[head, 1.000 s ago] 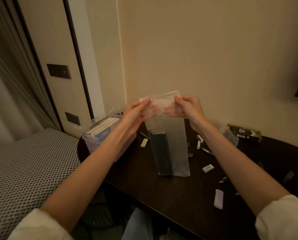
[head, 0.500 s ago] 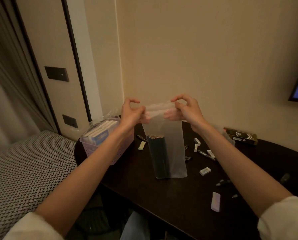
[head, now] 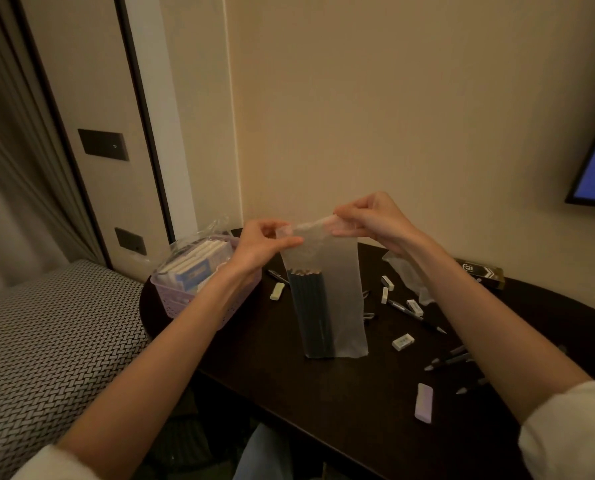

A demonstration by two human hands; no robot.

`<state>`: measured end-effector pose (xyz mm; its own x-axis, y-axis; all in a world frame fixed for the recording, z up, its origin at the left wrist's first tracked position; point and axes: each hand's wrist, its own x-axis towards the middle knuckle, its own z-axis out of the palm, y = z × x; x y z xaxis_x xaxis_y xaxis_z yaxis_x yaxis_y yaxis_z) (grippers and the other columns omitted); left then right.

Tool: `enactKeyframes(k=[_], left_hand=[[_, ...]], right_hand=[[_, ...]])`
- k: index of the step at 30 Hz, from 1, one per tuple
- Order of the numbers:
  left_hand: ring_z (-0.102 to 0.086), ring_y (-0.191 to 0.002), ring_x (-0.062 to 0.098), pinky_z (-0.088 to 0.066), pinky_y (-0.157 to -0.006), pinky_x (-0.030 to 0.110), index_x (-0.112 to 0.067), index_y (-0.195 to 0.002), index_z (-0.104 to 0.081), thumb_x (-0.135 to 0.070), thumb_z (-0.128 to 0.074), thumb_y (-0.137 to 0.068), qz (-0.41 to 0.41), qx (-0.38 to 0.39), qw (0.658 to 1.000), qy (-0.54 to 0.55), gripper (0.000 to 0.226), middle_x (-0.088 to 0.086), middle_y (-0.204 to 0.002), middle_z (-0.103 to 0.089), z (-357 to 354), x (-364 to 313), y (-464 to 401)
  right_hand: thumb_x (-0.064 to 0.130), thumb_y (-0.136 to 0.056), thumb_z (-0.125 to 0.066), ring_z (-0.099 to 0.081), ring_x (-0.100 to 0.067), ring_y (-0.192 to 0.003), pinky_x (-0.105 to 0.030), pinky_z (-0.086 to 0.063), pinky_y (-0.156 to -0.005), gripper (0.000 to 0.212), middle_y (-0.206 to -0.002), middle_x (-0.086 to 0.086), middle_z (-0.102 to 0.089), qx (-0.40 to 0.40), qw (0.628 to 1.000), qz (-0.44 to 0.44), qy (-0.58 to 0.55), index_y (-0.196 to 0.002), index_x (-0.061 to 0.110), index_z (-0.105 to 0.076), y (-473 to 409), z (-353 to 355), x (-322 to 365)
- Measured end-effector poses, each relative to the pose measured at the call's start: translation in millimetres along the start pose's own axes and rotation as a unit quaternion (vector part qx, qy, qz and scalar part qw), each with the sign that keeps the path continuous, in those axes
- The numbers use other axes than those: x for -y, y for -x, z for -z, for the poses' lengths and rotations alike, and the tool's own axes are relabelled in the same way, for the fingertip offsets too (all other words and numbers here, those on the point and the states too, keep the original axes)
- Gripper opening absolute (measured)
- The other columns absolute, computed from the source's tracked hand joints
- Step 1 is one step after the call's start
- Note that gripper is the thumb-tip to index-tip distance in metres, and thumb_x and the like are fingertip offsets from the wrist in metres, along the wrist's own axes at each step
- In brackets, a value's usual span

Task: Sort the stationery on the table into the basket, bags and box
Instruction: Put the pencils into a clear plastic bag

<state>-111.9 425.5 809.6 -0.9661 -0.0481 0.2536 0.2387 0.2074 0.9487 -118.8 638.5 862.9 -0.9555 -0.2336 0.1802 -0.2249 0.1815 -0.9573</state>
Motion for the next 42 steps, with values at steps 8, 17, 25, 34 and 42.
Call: enactKeyframes(k=[8, 17, 25, 34, 42], left_hand=[[-0.064, -0.093, 0.021, -0.052, -0.084, 0.034, -0.016, -0.088, -0.069, -0.019, -0.070, -0.086, -0.043, -0.022, 0.998, -0.036, 0.004, 0.003, -0.090, -0.068, 5.1, -3.9, -2.8], [-0.064, -0.095, 0.020, -0.051, -0.091, 0.040, -0.015, -0.088, -0.069, -0.017, -0.066, -0.089, -0.059, -0.012, 0.997, -0.053, 0.004, 0.003, -0.092, -0.069, 7.1, 1.7, -5.9], [-0.063, -0.085, 0.013, -0.051, -0.080, 0.030, -0.018, -0.086, -0.067, -0.014, -0.064, -0.090, -0.064, -0.024, 0.997, -0.045, 0.006, -0.002, -0.085, -0.067, 1.2, 5.4, -8.4], [-0.061, -0.094, 0.013, -0.052, -0.078, 0.026, -0.010, -0.111, -0.063, -0.009, -0.070, -0.084, 0.041, -0.039, 0.998, 0.008, 0.027, 0.002, -0.099, -0.064, -8.1, 7.5, -20.0], [-0.060, -0.102, 0.017, -0.054, -0.081, 0.028, -0.013, -0.096, -0.066, -0.002, -0.069, -0.083, 0.104, -0.068, 0.990, 0.064, 0.017, 0.005, -0.105, -0.063, -13.4, 9.2, -24.0]], right_hand=[[-0.004, -0.077, -0.071, -0.073, -0.018, -0.075, -0.023, -0.059, -0.068, 0.031, -0.094, -0.021, -0.070, 0.017, 0.993, 0.022, 0.112, -0.106, -0.011, -0.063, -0.9, 3.7, 6.1], [0.018, -0.084, -0.071, -0.065, -0.021, -0.095, -0.038, -0.053, -0.089, 0.018, -0.096, -0.008, -0.071, -0.052, 0.977, 0.049, 0.203, -0.096, 0.005, -0.072, -8.7, 0.4, -8.2], [0.010, -0.092, -0.059, -0.067, -0.012, -0.072, -0.017, -0.056, -0.059, 0.018, -0.093, -0.012, -0.067, -0.056, 0.991, 0.029, 0.120, -0.107, 0.000, -0.062, -3.5, -7.2, -14.5], [0.008, -0.097, -0.047, -0.056, -0.015, -0.100, -0.021, -0.054, -0.068, 0.019, -0.120, -0.002, -0.054, -0.055, 0.991, 0.040, 0.116, -0.101, 0.013, -0.065, -7.5, -3.6, -22.4], [0.017, -0.076, -0.077, -0.060, -0.012, -0.100, -0.021, -0.051, -0.080, 0.032, -0.106, -0.003, -0.067, 0.011, 0.992, 0.009, 0.124, -0.106, 0.009, -0.069, 0.8, 3.3, -24.3]])
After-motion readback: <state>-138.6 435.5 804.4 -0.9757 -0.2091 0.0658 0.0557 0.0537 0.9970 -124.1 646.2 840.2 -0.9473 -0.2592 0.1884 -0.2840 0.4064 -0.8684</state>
